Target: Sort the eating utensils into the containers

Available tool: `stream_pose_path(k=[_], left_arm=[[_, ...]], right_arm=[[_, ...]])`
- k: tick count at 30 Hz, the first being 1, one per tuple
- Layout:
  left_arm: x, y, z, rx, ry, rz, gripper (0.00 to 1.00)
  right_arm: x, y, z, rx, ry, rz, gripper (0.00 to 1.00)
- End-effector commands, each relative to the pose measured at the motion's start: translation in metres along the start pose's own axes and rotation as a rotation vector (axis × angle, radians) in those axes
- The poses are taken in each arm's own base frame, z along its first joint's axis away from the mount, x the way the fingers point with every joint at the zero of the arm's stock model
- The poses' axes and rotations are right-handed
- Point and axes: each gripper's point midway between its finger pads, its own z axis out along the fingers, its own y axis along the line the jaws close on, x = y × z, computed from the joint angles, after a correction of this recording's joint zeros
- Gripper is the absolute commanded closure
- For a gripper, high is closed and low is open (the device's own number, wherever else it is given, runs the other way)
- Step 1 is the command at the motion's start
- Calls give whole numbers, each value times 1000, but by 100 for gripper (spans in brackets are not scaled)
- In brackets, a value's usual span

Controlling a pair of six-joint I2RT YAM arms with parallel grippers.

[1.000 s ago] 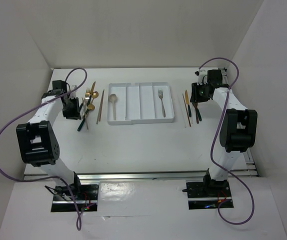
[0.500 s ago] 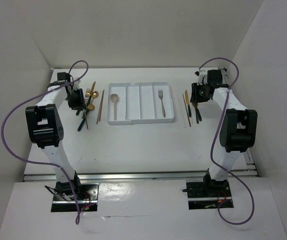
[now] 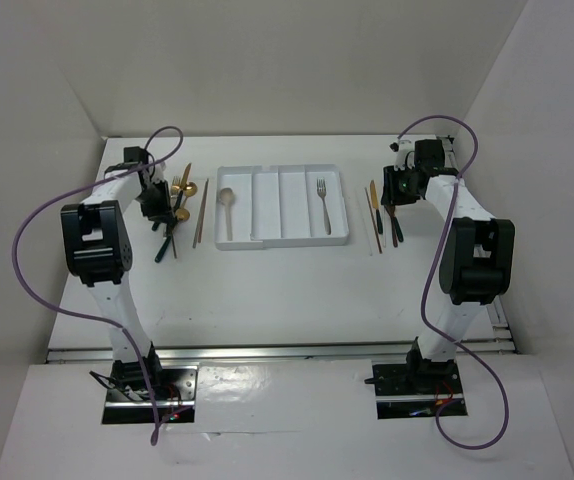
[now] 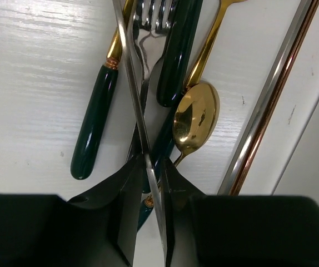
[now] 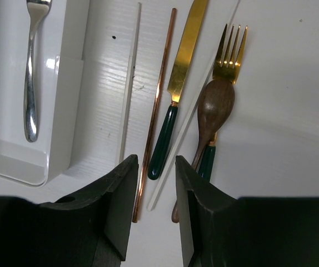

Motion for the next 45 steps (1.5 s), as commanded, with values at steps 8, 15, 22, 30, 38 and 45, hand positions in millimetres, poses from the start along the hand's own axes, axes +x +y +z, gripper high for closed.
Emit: stream_pose_path(k=[8,15,22,30,38,45], left_arm=[[-9,3,7,-37,-14,-9,80],[-4,5,6,-48,-7,-10,97],[-19,-6,-40,-5,-118,10,100],[-69,-56,-160,137,-345,45,100],[-52,-140,-191,559,-303,-14,100],[-51,-234,-218,761,-295,78,100]], right_arm=[[-15,-3,-4,25,-30,-23,59],[-16,-4,-2,25,-30,-23,59],[-16,-2,-2,16,-32,-24,59],[-25,0,-7,8,-55,-21,61],[-36,3,-6,-10,-69,-7,62],[-45,7,-22,-6,-100,-7,55]])
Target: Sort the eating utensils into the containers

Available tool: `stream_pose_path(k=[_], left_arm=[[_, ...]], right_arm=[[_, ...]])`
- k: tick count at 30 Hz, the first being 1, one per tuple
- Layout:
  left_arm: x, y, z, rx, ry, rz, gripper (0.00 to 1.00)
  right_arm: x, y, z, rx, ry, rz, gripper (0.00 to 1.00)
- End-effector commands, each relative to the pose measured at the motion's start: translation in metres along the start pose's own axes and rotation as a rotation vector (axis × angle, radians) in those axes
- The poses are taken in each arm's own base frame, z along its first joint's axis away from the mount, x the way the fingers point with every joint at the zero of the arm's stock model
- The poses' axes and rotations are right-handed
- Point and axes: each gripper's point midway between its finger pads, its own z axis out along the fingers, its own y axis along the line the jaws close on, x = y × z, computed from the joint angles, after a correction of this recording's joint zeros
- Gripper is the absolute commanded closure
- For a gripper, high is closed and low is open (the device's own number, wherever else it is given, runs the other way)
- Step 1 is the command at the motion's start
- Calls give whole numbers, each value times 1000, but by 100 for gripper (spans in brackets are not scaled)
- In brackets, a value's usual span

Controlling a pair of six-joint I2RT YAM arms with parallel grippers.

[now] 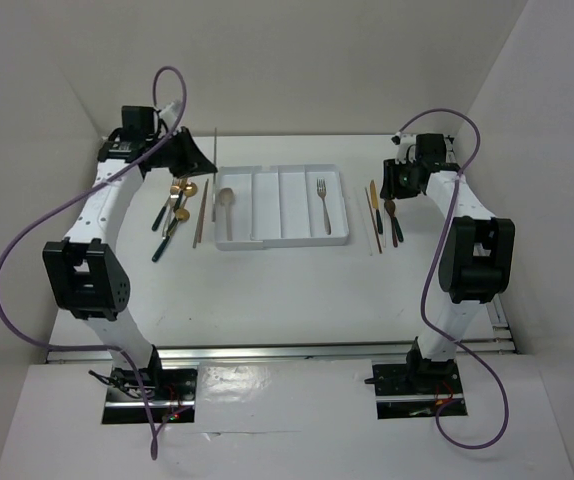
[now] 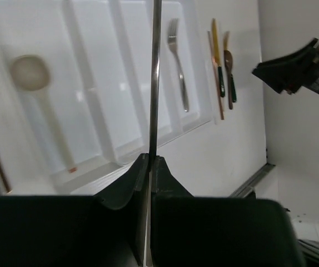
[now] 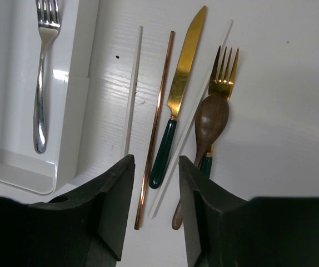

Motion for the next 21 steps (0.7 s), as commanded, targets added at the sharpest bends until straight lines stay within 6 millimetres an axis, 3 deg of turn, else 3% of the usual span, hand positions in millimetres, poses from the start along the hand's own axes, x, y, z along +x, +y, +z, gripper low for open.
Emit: stream_pose_path(k=[1,4,5,8,10,15,17,18,20,21], left_arm=[[-16,-72,9,178,-33,39,100],[-10,-104,29,220,-28,49,100],[-9,-99,45,178,-29,46,100],[2,-114,72,173,-11,4,100],[12,-111,100,159,15,-6,100],[-2,-97,133,51,-83,40,100],[5,-94,153,34,-75,54,100],[7,-78,161,-25,-78,42,100],[16,-81,173,-32,-70,64,100],[20,-69,183,-58,-68,70,100]], right_arm=[[-28,7,-23,2,-66,-15,53],[-28,10,-26,-7,-67,-6,52],[-28,14,-25,-13,-66,-13,52],[-29,16,-30,-14,-69,6,51],[-32,17,-34,-13,-79,3,51],[-34,18,-43,8,-108,54,56],[-33,21,-45,-2,-110,67,56],[-38,22,-48,-1,-127,62,56],[-38,22,-49,-1,-127,62,55],[-38,22,-49,-1,-127,62,55]])
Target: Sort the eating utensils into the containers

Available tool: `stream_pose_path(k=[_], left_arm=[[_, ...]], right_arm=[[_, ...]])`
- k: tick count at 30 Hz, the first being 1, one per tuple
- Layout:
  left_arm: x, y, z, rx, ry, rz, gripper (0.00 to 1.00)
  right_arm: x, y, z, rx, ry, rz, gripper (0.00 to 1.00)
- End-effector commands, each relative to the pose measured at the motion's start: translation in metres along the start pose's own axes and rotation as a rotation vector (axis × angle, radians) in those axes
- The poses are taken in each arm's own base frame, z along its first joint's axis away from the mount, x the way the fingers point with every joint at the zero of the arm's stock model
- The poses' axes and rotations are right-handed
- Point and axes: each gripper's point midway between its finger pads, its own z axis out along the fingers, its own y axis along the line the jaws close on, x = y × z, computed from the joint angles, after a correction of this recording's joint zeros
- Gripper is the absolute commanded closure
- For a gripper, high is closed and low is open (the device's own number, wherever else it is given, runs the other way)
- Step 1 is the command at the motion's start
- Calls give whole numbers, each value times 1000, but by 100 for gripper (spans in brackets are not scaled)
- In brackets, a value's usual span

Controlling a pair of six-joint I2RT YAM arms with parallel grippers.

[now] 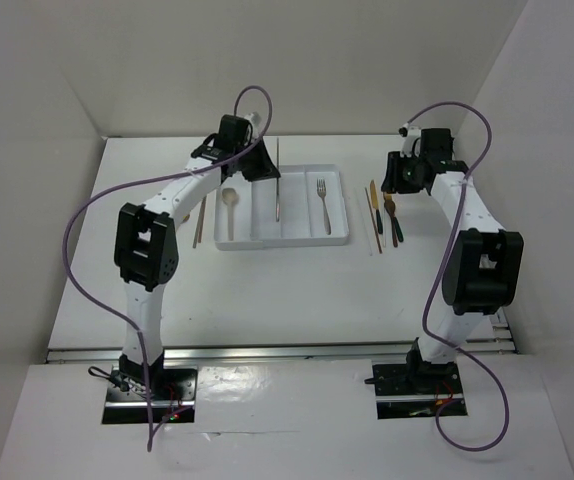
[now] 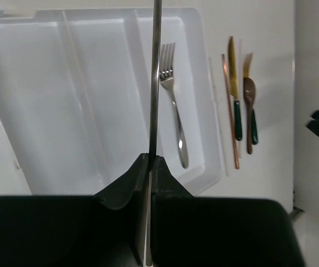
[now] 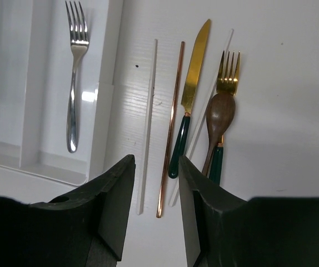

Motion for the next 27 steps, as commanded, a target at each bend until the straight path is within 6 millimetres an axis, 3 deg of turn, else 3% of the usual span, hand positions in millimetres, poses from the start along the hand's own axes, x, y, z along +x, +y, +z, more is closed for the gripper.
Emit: stream_pose_path(k=[1,2,7,9,12,19,21,25,27], left_arm=[[-16,-5,13,-35,-93,41,100],[-9,2,22,-43,-81,37,100],[21,0,58,-54,-40,42,100],[19,-4,64,-52,-51,50,100],[30,-11,73,-50,-36,40,100],[48,13,100,-85,-9,18,100],[44,17,99,-91,-14,12,99],[53,26,99,-120,7,6,61],[42,24,88,-115,-15,13,52]], right_arm=[[-23,11,-22,-7,-85,-10,55],[-18,9,-20,2,-73,-7,55],[-6,9,-23,11,-61,-3,55],[-4,10,-25,11,-61,-3,55],[-4,8,-25,20,-61,-12,55],[-1,1,-32,34,-57,-8,55],[-1,1,-32,34,-56,-8,55],[-1,-3,-33,40,-58,-2,50],[2,-3,-31,40,-58,-2,50]])
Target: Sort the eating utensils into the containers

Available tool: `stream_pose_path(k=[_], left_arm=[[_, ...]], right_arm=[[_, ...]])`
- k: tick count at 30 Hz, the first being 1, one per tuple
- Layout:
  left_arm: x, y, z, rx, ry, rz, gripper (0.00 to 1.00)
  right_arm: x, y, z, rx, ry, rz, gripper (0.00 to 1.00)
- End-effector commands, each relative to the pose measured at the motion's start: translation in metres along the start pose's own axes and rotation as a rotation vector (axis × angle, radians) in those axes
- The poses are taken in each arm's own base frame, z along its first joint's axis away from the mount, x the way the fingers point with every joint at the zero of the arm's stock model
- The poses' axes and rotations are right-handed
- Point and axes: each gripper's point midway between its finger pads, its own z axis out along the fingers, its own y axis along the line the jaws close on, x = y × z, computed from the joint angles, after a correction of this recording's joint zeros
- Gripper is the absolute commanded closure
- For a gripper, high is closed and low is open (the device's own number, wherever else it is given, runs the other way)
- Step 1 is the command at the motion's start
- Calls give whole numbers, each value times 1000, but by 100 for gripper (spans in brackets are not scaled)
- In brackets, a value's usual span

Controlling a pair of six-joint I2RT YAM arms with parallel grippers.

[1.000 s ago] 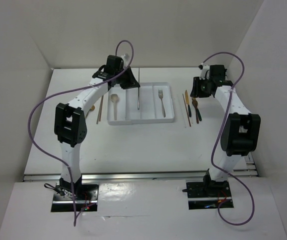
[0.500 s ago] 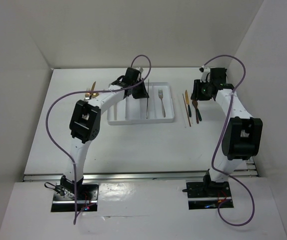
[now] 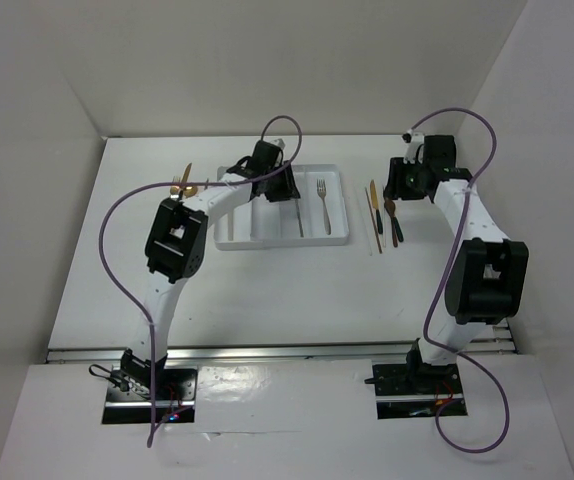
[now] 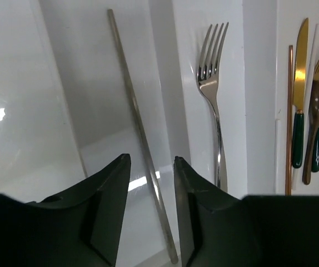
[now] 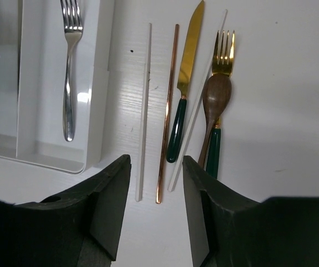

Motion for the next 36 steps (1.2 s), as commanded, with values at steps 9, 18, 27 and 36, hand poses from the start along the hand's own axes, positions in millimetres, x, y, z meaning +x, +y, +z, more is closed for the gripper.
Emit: stream_pose_path(k=[9,18,27,36], left_arm=[[-113,-71,-130,127,-304,258,40],[-168,-27,-246,-8,-455,342,34],[-171,47,-266,-120,-420,240,34],[-187,64,-275,-125,-442,187,34]], right_arm=[[34,-23,13,75,29,-100,55],[74,-35,24,119,90,-133,64],[78,-47,55,131,138,-115,71],[69,-52,73,130,150,-112,73]])
